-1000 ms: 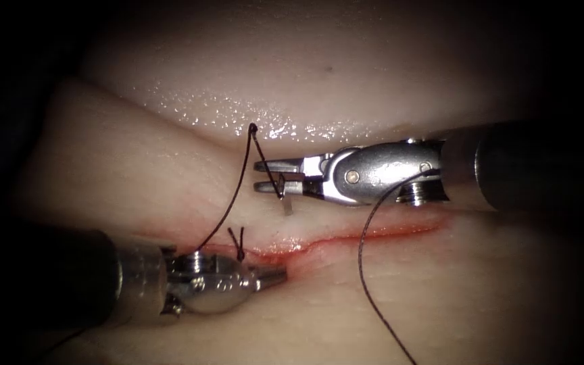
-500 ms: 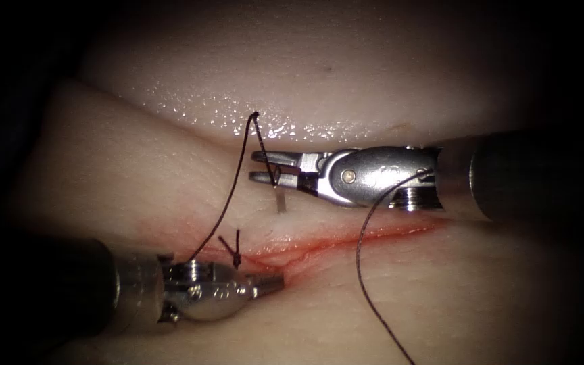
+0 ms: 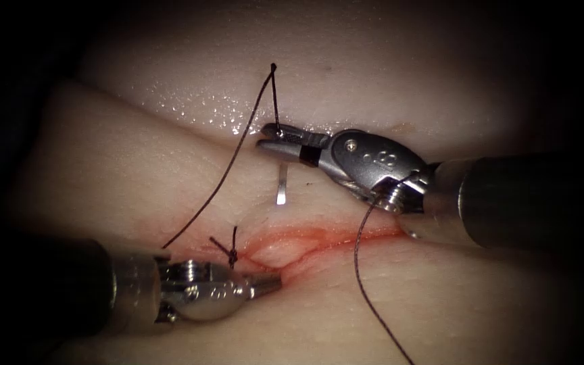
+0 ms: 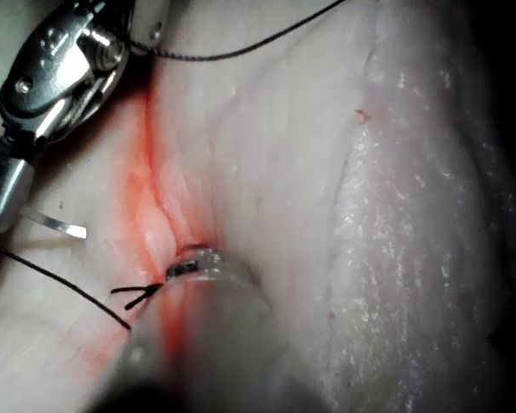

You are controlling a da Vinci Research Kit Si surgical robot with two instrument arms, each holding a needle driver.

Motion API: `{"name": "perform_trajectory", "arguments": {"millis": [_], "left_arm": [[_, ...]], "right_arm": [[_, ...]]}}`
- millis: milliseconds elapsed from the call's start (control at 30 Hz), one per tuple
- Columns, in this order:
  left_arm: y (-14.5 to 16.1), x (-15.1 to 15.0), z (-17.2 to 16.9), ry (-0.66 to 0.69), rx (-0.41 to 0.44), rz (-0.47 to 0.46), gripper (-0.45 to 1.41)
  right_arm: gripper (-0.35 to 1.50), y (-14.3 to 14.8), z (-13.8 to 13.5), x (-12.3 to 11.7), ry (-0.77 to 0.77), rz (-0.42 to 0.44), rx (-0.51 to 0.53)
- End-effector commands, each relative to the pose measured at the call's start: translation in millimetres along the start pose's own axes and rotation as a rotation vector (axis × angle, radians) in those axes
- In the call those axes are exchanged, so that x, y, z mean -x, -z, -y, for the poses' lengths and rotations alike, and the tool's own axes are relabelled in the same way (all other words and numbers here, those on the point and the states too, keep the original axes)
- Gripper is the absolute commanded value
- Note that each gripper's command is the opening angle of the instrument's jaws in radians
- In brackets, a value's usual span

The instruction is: Wound Closure

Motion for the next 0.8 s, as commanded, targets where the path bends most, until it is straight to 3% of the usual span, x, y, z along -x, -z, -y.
{"name": "perform_trajectory", "arguments": {"millis": [33,300,433,800], "left_arm": [[-0.7,-0.1,-0.5,0.000,0.002,-0.001,-0.26],[0.1,-0.2,0.0,-0.001,0.015,-0.005,-0.23],[0.1,-0.2,0.1,0.000,0.016,-0.005,-0.23],[0.1,-0.2,0.0,0.000,0.015,-0.005,-0.25]], "right_arm": [[-0.35,-1.4,-0.5,0.7,-0.061,0.022,-0.012],[-0.35,-2.2,1.2,3.2,-0.218,0.091,-0.153],[-0.35,-2.3,1.4,3.6,-0.257,0.101,-0.164],[-0.35,-2.1,-1.2,0.8,-0.410,0.030,-0.092]]}}
